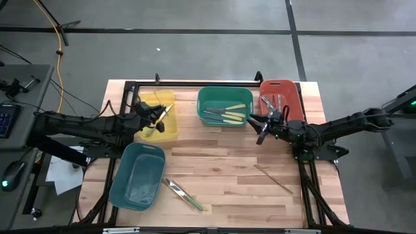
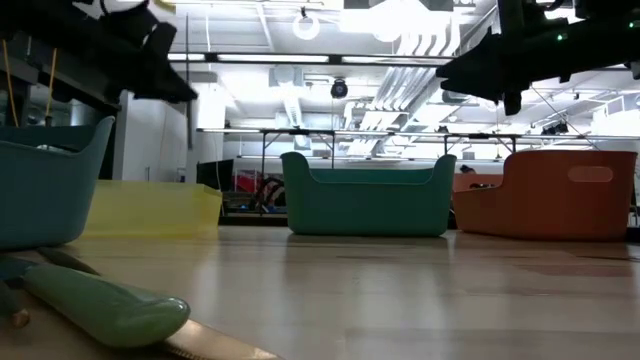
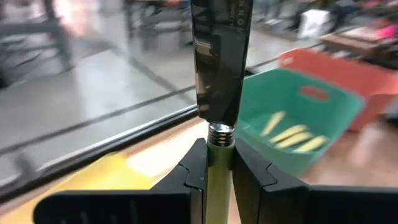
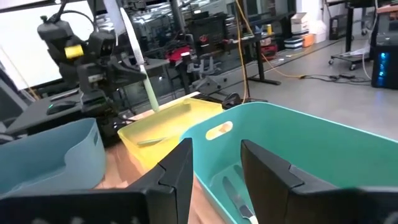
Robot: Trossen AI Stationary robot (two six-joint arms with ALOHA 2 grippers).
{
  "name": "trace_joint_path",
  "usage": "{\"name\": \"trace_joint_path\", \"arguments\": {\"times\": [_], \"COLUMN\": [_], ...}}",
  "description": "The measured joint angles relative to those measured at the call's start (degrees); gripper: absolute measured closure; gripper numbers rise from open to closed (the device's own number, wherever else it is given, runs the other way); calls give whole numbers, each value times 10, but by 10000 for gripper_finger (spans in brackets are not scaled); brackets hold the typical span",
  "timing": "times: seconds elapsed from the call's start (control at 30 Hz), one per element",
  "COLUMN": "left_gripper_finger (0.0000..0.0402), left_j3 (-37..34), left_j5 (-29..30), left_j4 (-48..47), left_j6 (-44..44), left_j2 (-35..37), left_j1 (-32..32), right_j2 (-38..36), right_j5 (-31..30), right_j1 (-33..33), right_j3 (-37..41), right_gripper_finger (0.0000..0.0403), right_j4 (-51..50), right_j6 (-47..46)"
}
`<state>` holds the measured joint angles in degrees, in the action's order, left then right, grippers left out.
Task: Sort silverware by color (type)
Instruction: Put the green knife into the yellow bin
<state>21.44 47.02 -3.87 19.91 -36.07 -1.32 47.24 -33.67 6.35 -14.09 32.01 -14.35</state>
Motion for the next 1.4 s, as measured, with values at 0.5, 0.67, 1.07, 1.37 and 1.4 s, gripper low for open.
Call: {"name": "trace_joint_path", "arguments": {"times": [0.5,0.67,1.07,1.37,1.4], "left_gripper_finger": [371,371,371,371,371], "left_j3": [37,101,224,240,240], "left_j5": [-136,-257,-383,-399,-399], "left_j4": [-226,-317,-518,-492,-490], "left_j6": [154,121,39,17,13], "left_j2": [-80,-121,-298,-421,-431], "left_j1": [195,275,359,375,377], "right_j2": [0,0,0,0,0], "right_j5": [-7,-7,-7,-7,-7], "right_j1": [0,0,0,0,0], "right_j3": [0,0,0,0,0], "right_gripper_finger": [284,284,284,284,284], "right_j4": [0,0,0,1,0], "right_j6": [-2,-2,-2,-12,-12]}}
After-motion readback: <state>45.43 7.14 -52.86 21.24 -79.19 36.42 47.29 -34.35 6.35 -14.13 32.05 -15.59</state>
